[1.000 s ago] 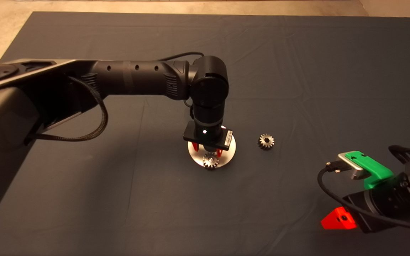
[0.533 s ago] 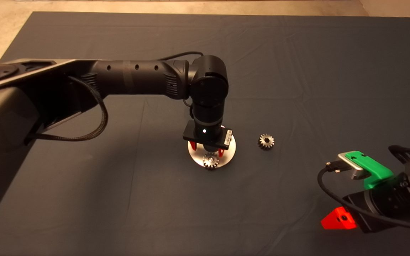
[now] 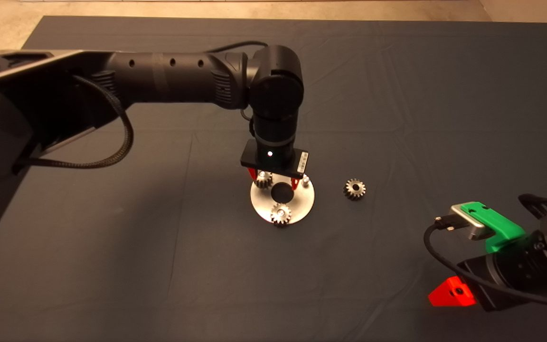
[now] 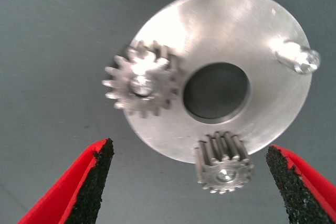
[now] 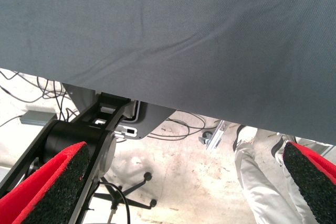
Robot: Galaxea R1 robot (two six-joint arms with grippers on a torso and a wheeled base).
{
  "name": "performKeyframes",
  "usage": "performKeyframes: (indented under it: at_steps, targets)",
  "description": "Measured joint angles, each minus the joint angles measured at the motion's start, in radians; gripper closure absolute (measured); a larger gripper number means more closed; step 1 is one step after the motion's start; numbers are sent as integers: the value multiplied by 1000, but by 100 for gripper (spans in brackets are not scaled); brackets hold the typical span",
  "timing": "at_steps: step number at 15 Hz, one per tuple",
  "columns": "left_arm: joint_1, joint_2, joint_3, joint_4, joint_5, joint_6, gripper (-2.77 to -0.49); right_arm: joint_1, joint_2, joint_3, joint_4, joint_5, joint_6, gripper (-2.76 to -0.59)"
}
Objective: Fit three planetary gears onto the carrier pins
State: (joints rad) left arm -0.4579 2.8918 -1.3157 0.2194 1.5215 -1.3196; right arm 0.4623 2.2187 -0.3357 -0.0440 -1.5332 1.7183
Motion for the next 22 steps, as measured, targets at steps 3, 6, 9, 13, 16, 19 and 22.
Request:
performKeyframes:
  at_steps: [3,6,9,13,16,19,22]
  targets:
    - [-13,-42,32,2,0,-32,-219,0,-2,-3,0,0,0,-275]
    - [-22,-143,189,2,-2,-97,-235,-10,-8,-64,0,0,-52,-275]
    - [-23,-277,344,2,-2,-190,-248,-49,-8,-215,-2,3,-182,-275]
    - [-23,-385,424,3,6,-279,-262,-104,5,-482,-21,3,-438,-275]
    - [-23,-396,479,3,3,-332,-272,-120,34,-605,-52,0,-560,-275]
    - [-23,-409,516,3,3,-373,-275,-122,95,-634,-57,2,-586,-275]
    - [-22,-414,541,5,4,-406,-275,-125,147,-647,-61,4,-596,-275]
